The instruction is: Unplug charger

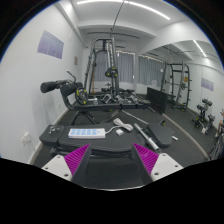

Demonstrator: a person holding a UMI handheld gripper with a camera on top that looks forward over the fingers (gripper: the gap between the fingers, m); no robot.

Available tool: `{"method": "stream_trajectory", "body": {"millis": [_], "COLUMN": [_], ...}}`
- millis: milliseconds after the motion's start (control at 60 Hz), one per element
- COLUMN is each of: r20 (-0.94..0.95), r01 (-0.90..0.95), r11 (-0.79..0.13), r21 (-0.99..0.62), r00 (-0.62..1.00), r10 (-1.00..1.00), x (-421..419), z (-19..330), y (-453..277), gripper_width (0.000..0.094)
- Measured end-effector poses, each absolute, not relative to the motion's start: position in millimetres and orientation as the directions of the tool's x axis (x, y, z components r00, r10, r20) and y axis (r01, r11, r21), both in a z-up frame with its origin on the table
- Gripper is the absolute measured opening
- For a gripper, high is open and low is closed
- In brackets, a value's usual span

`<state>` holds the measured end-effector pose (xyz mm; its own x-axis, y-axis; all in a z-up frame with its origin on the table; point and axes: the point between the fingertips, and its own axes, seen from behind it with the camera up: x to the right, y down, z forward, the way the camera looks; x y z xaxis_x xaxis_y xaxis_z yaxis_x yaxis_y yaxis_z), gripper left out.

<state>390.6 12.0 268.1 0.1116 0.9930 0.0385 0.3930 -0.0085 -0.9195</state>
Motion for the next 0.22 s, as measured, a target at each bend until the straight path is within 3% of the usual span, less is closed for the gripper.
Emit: {"method": "stream_trajectory", "body": {"millis": [217], "r20": [0.074], "r01": [0.355], "r11": [0.046], "r21": [-0.934], "r00": [0.067], "r10": [0.995], "x": [393], "z": [283], "y": [-19], "gripper_width": [0.0855]}}
